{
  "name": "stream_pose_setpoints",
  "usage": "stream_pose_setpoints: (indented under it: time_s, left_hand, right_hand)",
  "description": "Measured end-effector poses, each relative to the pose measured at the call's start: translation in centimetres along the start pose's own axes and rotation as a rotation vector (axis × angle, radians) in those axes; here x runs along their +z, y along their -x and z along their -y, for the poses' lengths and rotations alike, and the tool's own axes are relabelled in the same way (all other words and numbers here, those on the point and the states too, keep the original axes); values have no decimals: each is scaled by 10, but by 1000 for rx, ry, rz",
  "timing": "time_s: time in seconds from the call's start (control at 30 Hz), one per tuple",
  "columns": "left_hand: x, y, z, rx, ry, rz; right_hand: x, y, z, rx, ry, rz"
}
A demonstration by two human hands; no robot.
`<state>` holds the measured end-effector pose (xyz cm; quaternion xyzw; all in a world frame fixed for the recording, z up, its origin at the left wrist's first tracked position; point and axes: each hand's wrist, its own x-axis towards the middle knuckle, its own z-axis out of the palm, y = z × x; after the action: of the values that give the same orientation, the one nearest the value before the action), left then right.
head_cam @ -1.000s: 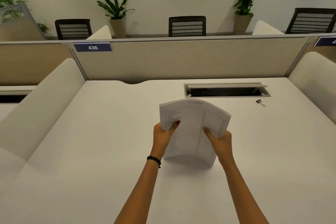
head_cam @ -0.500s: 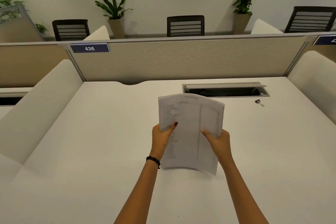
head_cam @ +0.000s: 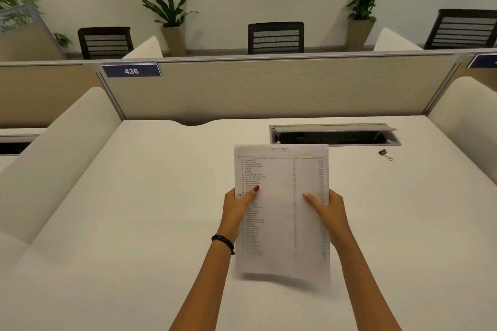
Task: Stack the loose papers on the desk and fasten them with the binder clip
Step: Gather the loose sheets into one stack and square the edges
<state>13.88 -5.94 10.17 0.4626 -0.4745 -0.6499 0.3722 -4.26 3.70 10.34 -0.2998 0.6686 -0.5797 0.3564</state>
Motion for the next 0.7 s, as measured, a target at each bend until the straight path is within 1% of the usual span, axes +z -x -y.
stream_pose_setpoints:
  time_s: [0.2,0.27,0.37,0.57,0.7]
  left_hand:
    - [6,1,-20,200,13,12]
    - [8,0,-22,235,-8,-1]
    - [9,0,-21,278,-28,-17]
    - [10,4,-9,261,-59,0]
    - [14,6,-14,274,-41,0]
  right_hand:
    - [8,2,13,-146,-57,-131]
    - [12,4,16,-186,-64,-168]
    - [13,7,16,-198,-78,-193]
    - [11,8,6,-120,-111,-154]
    - [9,8,11,-145,-109,-167]
